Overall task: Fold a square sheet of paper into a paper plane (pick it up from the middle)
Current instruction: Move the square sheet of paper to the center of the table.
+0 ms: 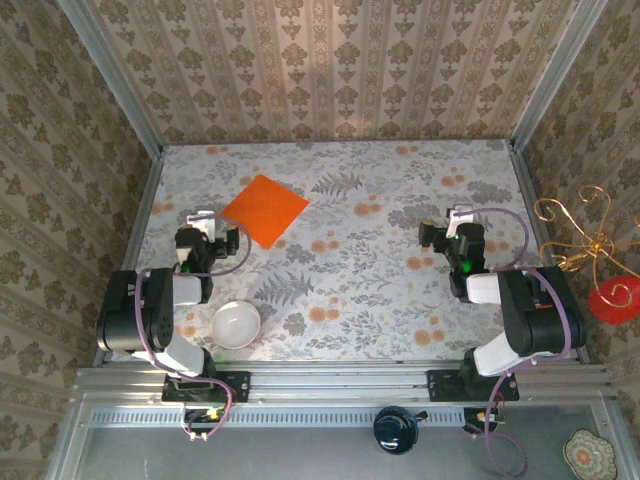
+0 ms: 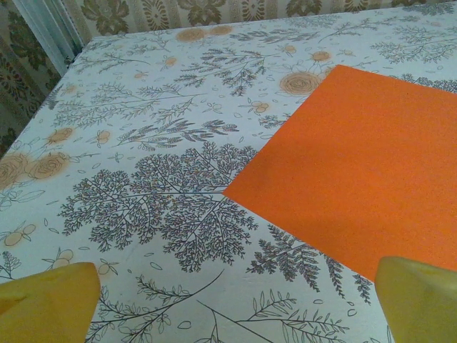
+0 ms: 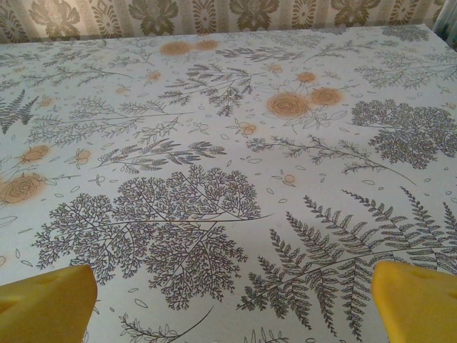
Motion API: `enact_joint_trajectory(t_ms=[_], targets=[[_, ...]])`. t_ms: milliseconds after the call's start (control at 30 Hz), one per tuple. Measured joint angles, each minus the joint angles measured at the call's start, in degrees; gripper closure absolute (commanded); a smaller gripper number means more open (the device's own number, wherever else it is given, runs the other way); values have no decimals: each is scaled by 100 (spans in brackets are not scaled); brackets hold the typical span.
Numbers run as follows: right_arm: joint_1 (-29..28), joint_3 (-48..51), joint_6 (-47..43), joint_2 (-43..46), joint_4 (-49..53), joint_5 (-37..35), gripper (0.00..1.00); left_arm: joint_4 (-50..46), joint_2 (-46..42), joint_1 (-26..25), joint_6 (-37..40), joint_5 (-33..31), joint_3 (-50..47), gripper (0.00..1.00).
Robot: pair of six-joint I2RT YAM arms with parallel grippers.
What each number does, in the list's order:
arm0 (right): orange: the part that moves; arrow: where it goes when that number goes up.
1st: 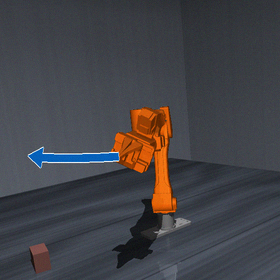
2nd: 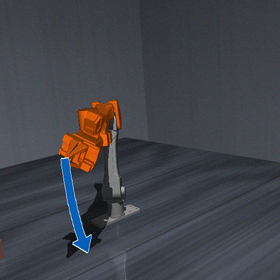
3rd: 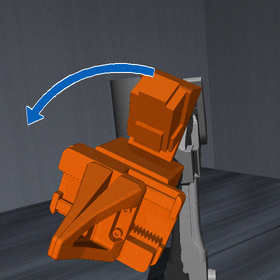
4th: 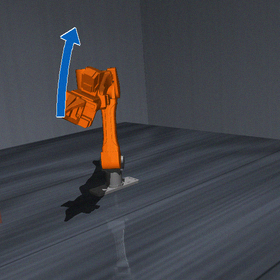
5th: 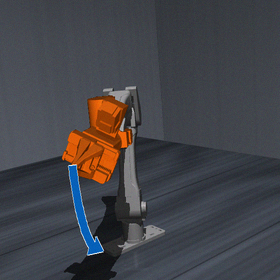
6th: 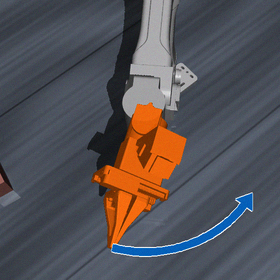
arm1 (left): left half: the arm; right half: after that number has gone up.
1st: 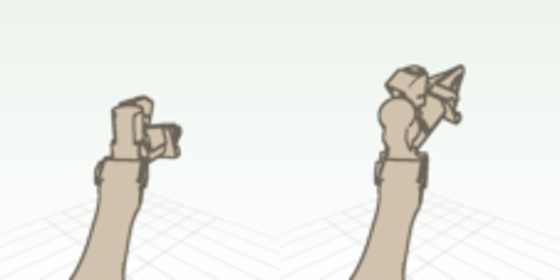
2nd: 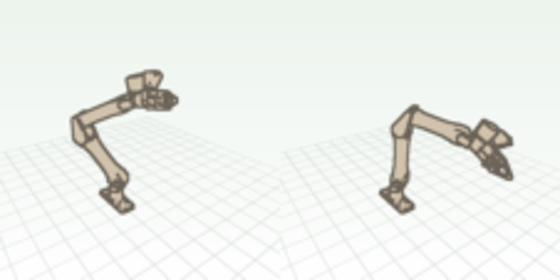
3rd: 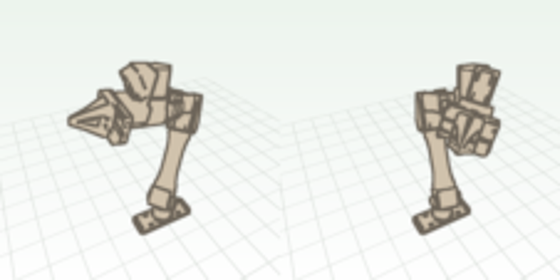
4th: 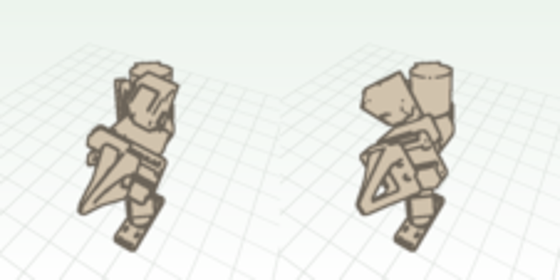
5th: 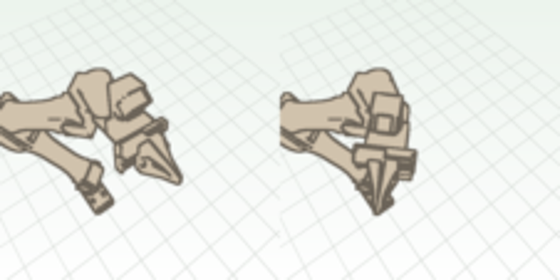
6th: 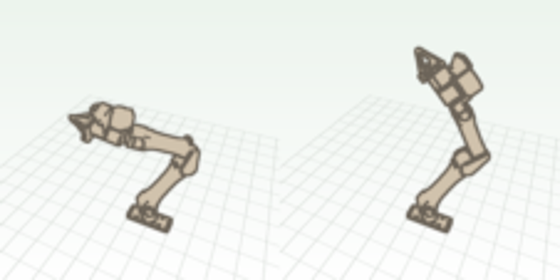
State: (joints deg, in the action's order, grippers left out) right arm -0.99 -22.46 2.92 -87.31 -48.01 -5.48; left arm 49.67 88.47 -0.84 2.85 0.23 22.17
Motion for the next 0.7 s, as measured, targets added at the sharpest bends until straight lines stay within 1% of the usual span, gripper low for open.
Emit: enact_joint_trajectory(t_ms=[233, 300, 400, 533, 600, 700], targets=[[0, 0, 2, 7, 4, -2, 0, 0, -2, 17, -2, -9, 0, 0], [-2, -7, 0, 146, 203, -4, 0, -116, -94, 13, -4, -74, 0, 0], [-98, -162, -33, 807, 984, -46, 0, -743, -660, 11, -46, -310, 70, 0], [-356, -765, 13, 1589, 1749, -52, 0, -1770, -1547, 11, -374, -568, 597, 0], [-535, -1038, 94, 1773, 2037, -85, 0, -2168, -1871, -7, -627, -588, 859, 0], [-852, -1458, 407, 1818, 2695, -142, 0, -3115, -2227, -61, -1263, -529, 1377, 0]])
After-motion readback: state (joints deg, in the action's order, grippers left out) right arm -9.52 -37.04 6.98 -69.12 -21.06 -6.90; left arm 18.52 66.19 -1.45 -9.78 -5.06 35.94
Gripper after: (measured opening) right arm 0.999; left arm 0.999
